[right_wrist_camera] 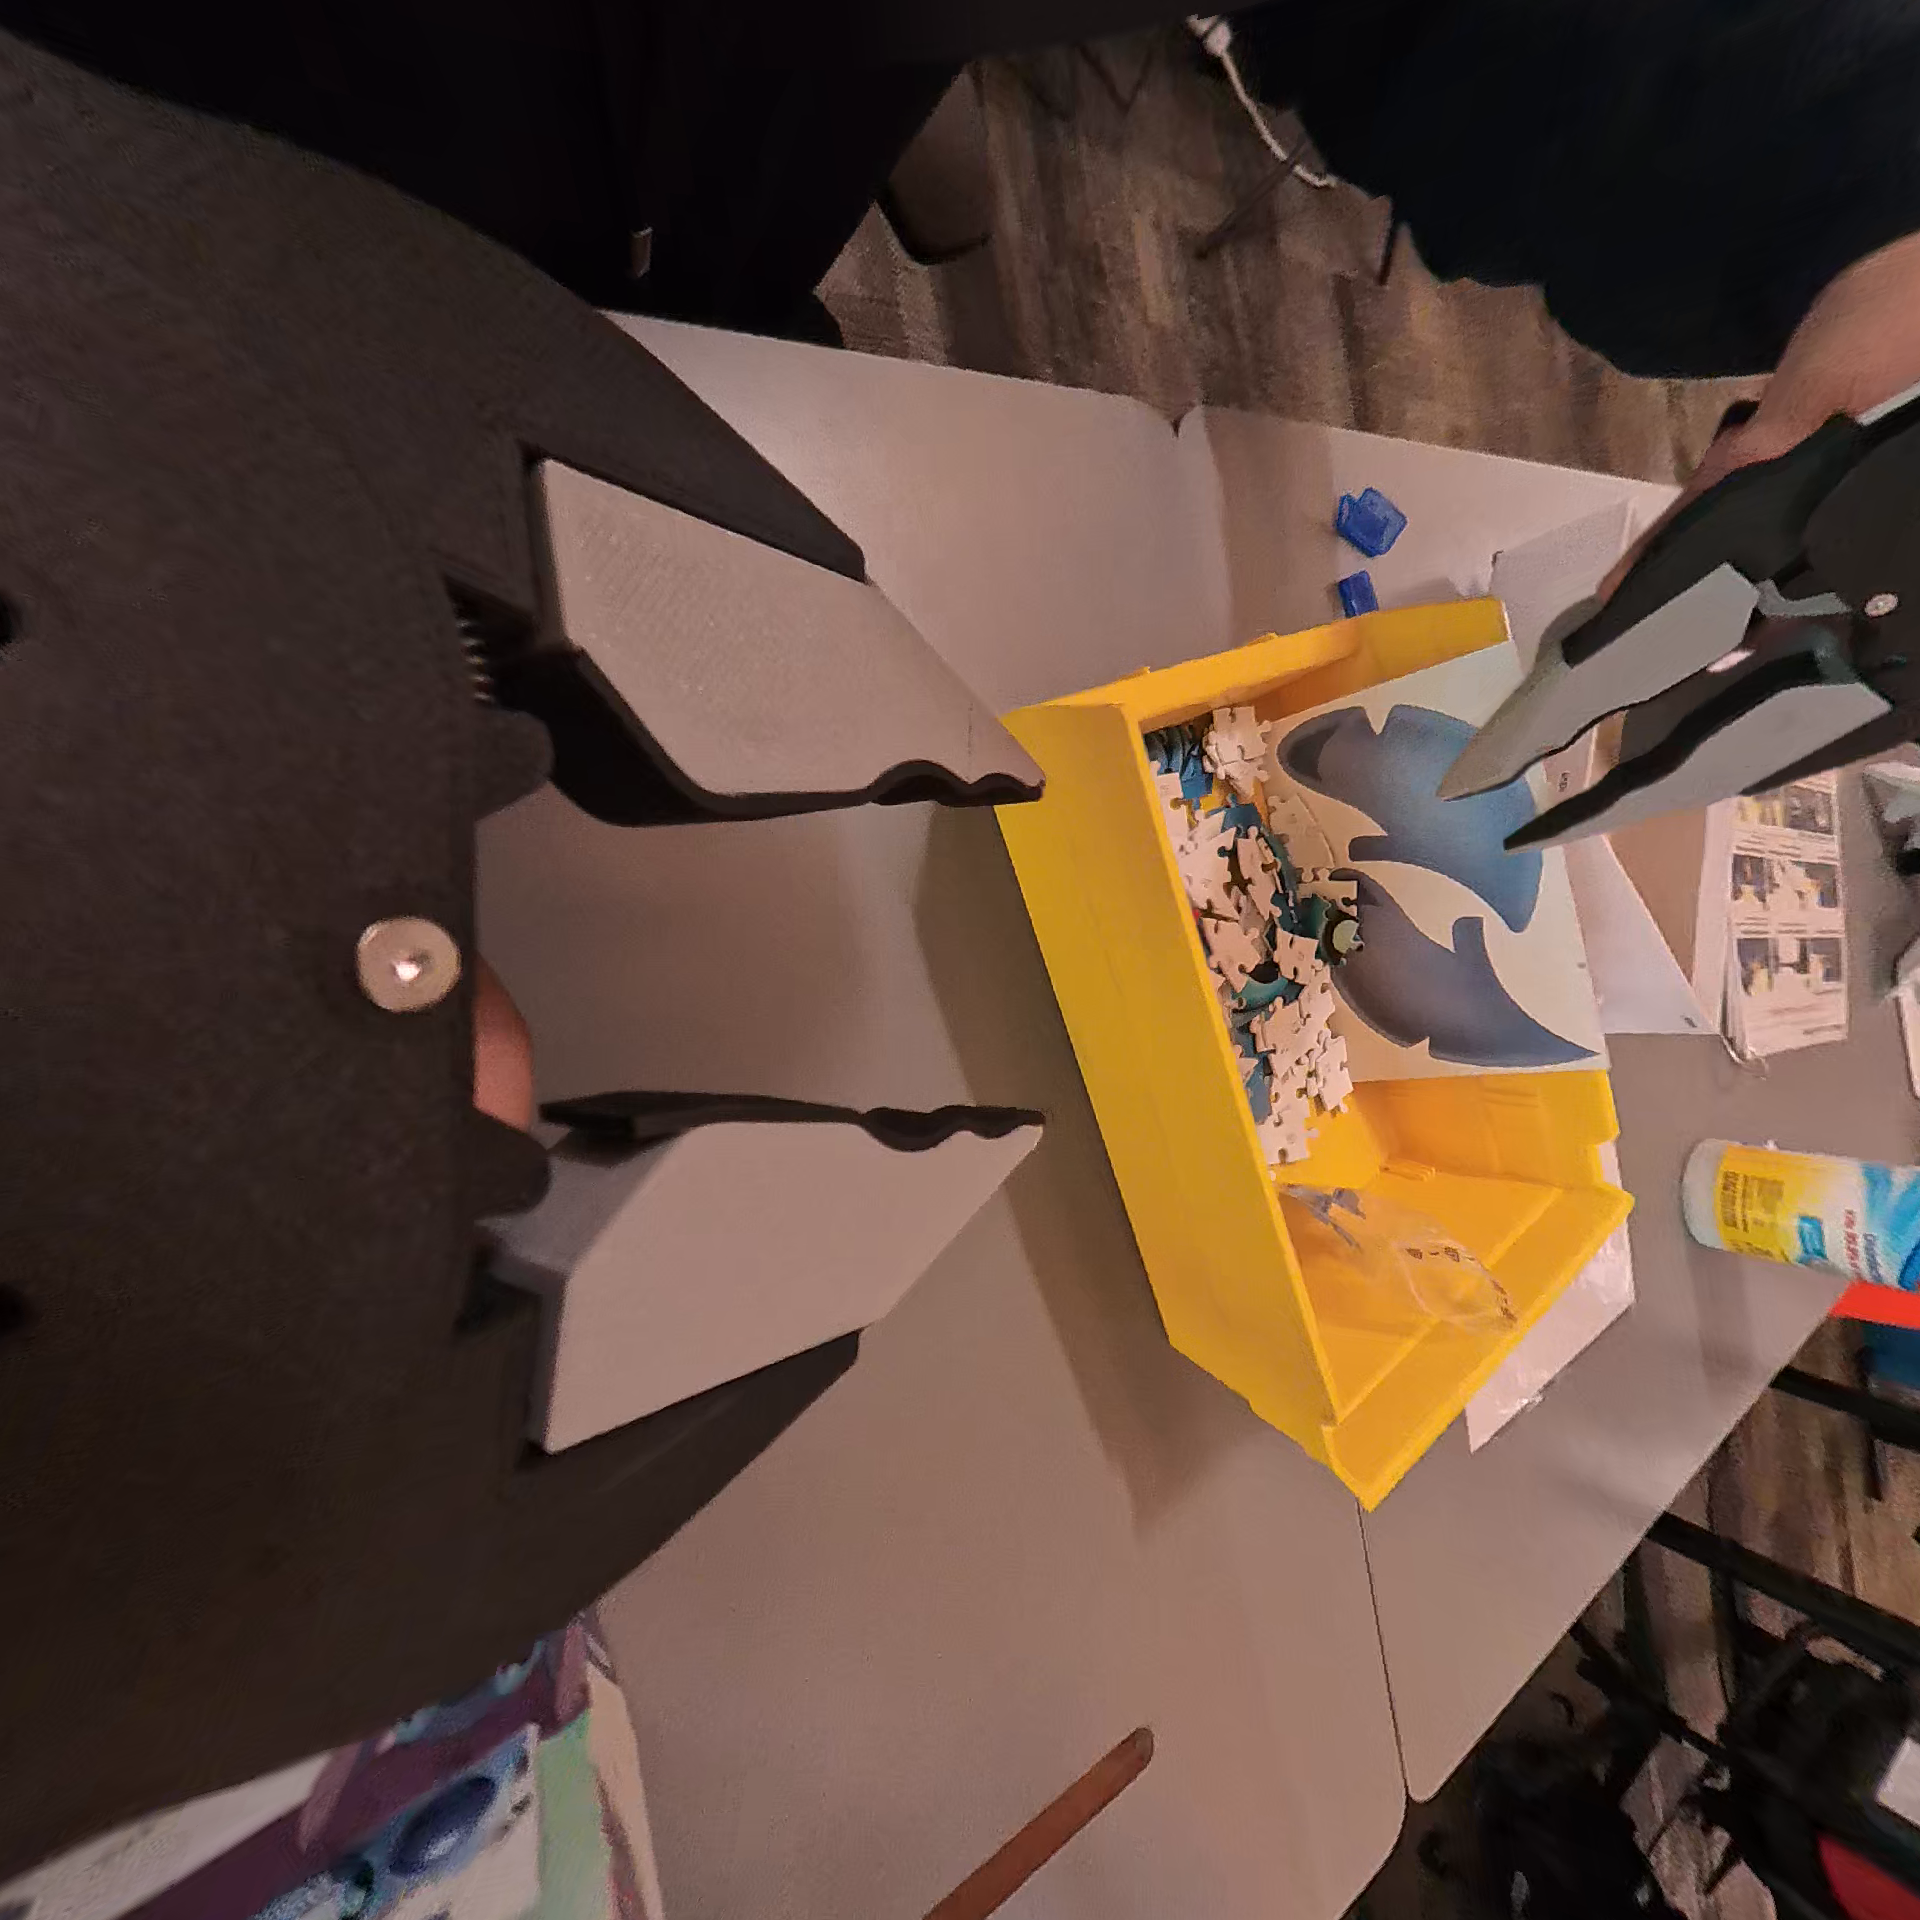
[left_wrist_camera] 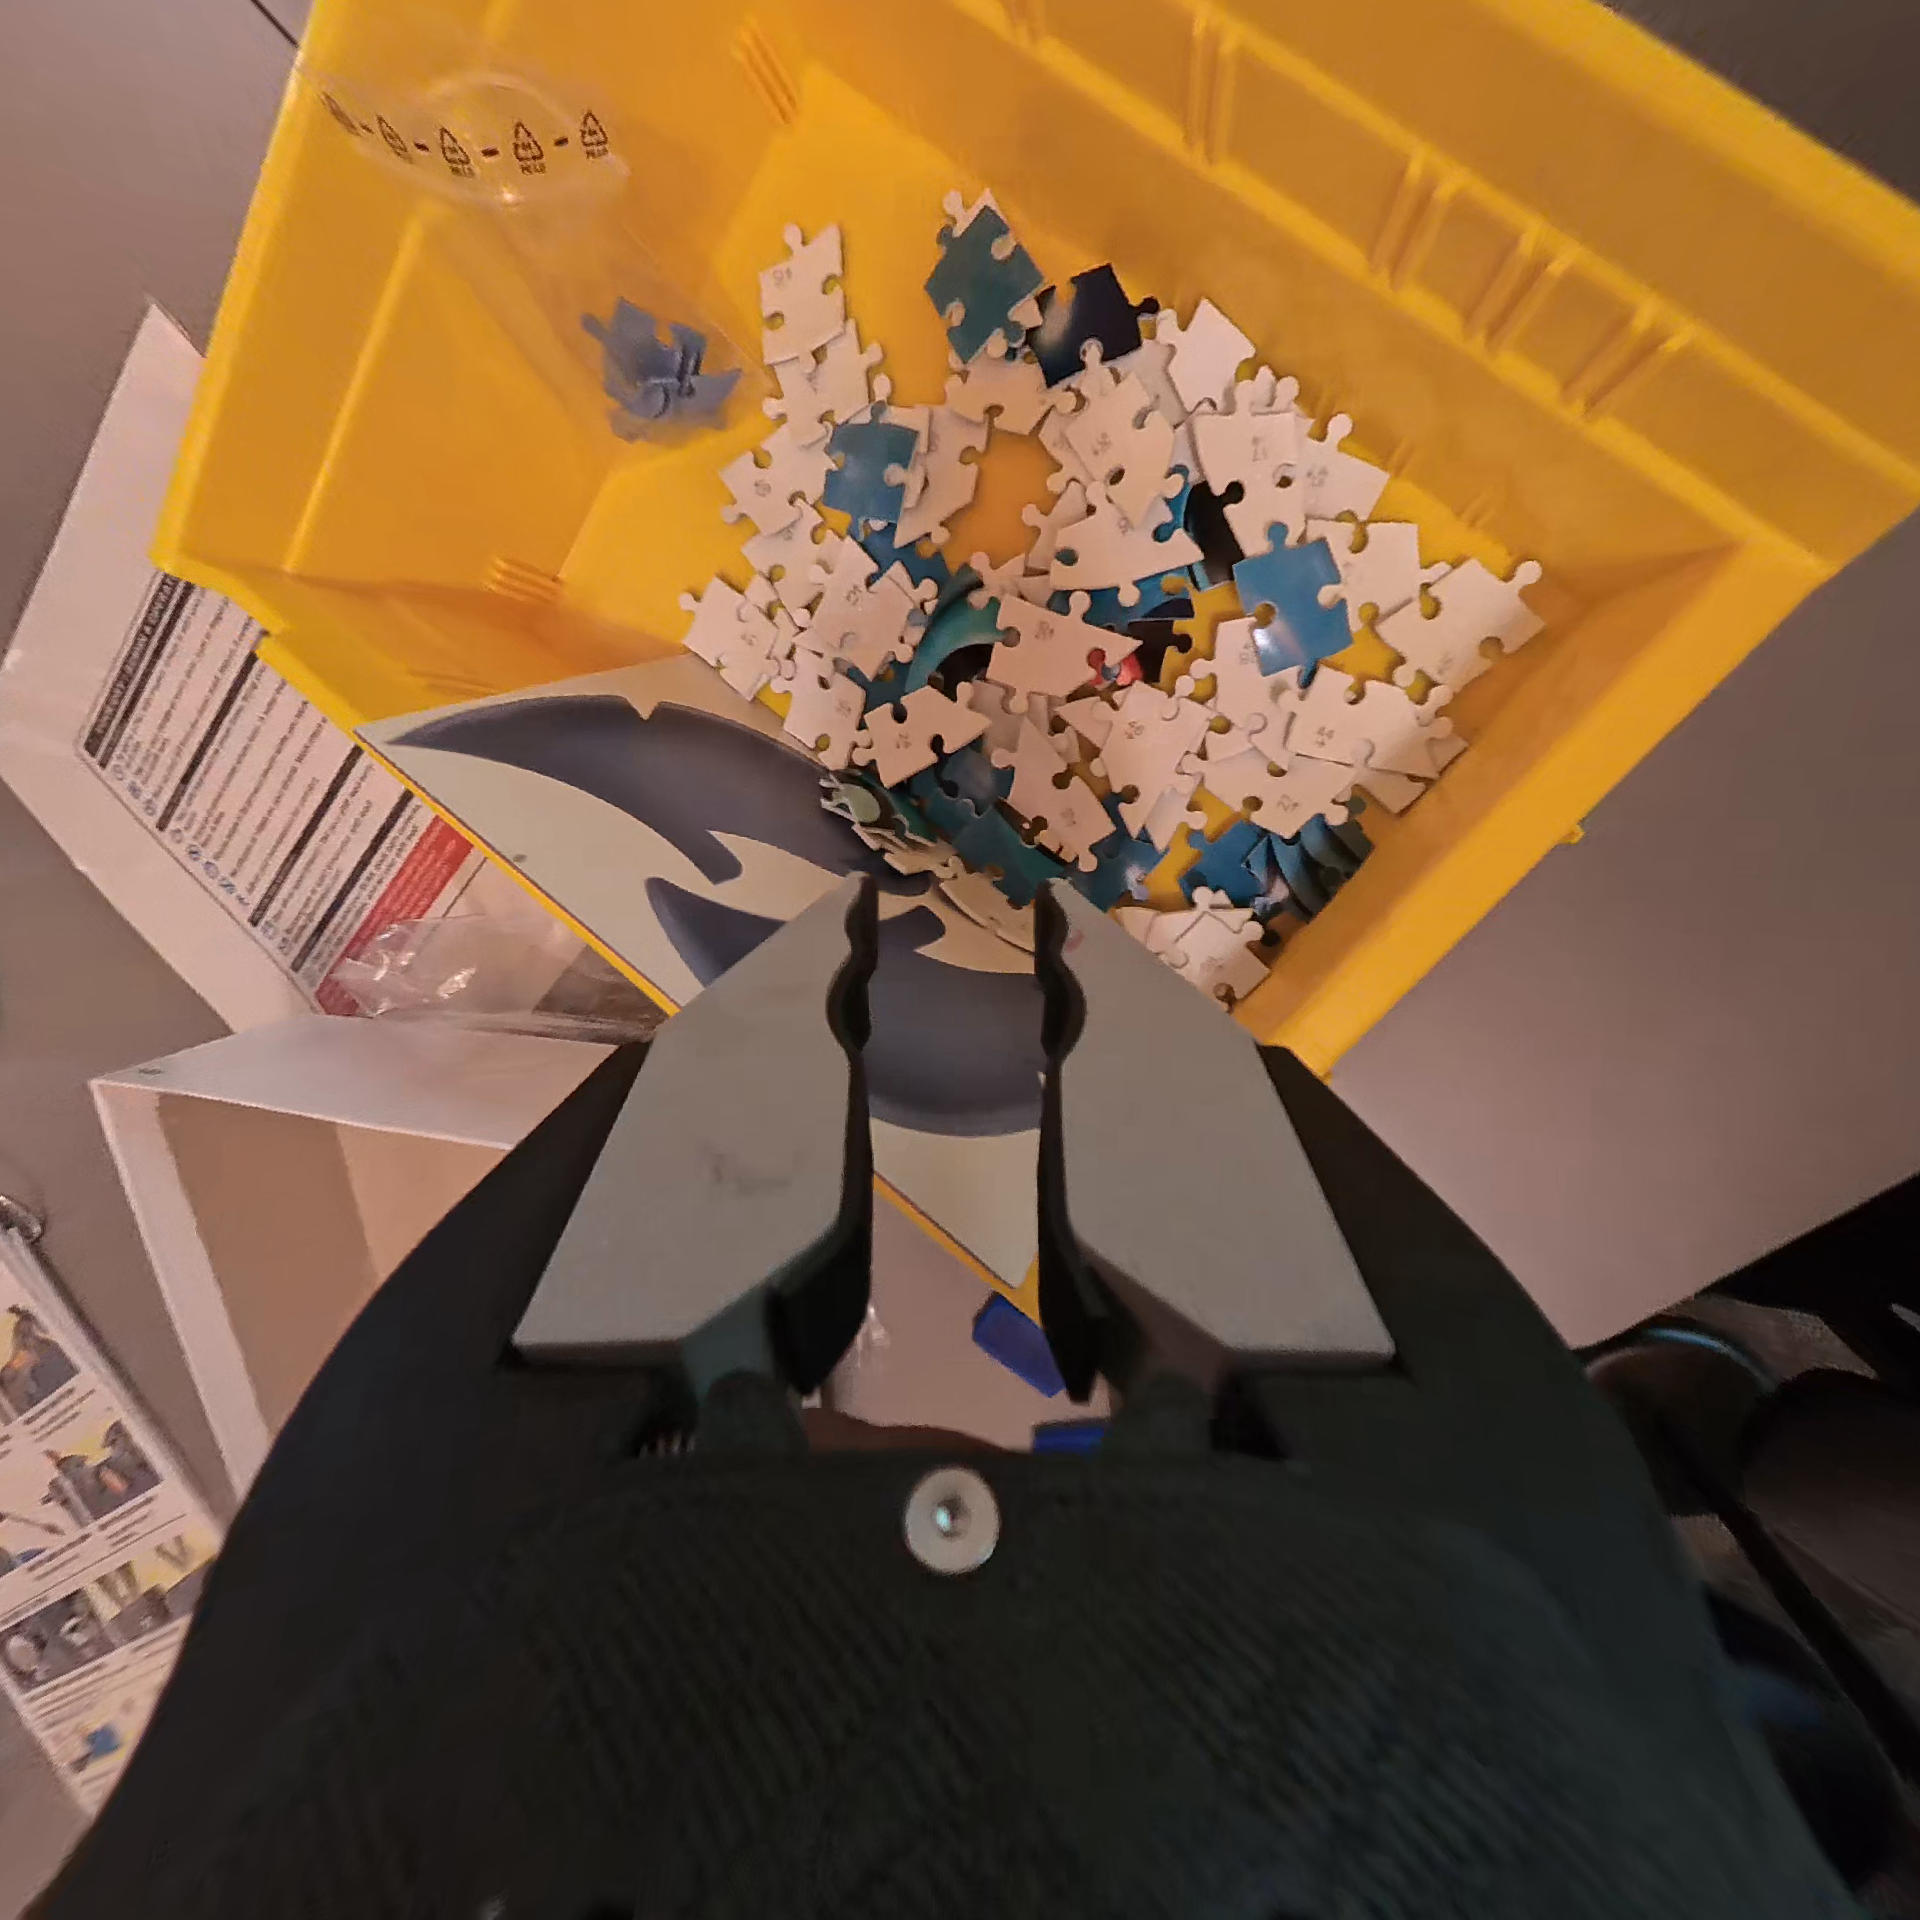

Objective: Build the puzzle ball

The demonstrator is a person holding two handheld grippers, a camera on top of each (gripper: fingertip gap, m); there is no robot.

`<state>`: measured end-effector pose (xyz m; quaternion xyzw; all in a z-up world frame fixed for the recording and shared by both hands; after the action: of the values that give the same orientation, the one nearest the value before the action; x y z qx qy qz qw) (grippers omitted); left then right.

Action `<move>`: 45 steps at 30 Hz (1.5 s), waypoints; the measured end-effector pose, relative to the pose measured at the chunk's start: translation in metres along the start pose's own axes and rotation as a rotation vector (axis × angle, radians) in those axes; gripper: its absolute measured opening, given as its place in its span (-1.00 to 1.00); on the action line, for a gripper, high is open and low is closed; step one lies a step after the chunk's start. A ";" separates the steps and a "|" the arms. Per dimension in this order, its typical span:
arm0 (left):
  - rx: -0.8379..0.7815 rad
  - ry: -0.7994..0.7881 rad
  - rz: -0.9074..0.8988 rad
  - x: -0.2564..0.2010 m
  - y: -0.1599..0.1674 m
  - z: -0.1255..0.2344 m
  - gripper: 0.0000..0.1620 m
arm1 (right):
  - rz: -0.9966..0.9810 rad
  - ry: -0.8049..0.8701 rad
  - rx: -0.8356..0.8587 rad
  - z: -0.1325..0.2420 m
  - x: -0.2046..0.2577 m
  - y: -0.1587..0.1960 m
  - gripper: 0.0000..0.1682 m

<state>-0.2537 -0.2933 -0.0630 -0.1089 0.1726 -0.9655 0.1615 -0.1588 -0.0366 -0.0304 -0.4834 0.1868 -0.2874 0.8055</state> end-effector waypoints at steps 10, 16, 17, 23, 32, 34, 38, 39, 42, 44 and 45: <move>0.233 0.006 0.071 0.009 -0.005 -0.031 -0.51 | 0.034 0.098 -0.011 0.017 0.006 0.053 -0.34; 0.362 0.026 0.081 0.013 -0.012 -0.049 -0.42 | 0.040 0.069 0.005 0.022 0.016 0.074 -0.34; 0.410 0.044 0.083 0.014 -0.010 -0.055 -0.40 | 0.035 0.064 0.004 0.023 0.016 0.077 -0.34; 0.670 0.228 0.095 0.008 0.010 -0.091 -0.25 | -0.001 0.052 -0.003 0.031 0.016 0.089 -0.34; 0.442 0.368 0.083 -0.014 -0.045 -0.096 -0.72 | 0.016 0.106 -0.022 0.040 0.009 0.088 -0.35; 0.415 0.260 0.111 0.007 -0.049 -0.092 -0.80 | 0.011 0.110 -0.021 0.040 0.008 0.089 -0.35; 0.454 0.256 0.103 0.008 -0.038 -0.085 -0.58 | 0.003 0.117 -0.020 0.040 0.006 0.091 -0.36; 0.469 0.236 0.089 0.008 -0.034 -0.087 -0.52 | -0.001 0.115 -0.020 0.039 0.005 0.091 -0.36; 0.463 0.163 0.064 0.012 -0.034 -0.102 -0.49 | -0.012 0.103 -0.018 0.036 0.006 0.092 -0.36; 0.429 0.161 0.062 0.012 -0.040 -0.112 -0.54 | -0.013 0.103 -0.013 0.035 0.006 0.093 -0.36; 0.411 0.168 0.054 0.012 -0.043 -0.115 -0.67 | -0.012 0.105 -0.012 0.035 0.006 0.093 -0.36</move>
<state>-0.3071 -0.2248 -0.1511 0.0115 -0.0122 -0.9814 0.1911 -0.1076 0.0167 -0.0966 -0.4737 0.2278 -0.3160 0.7899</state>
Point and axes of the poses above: each gripper's, where its closed fingertips meet, z back along the fingers, y out of its underside, x = y × z across the jaws, the point moved 4 cm from there along z, back along the fingers, and after that the axes turned 6 degrees about y, right-handed, at the moved point
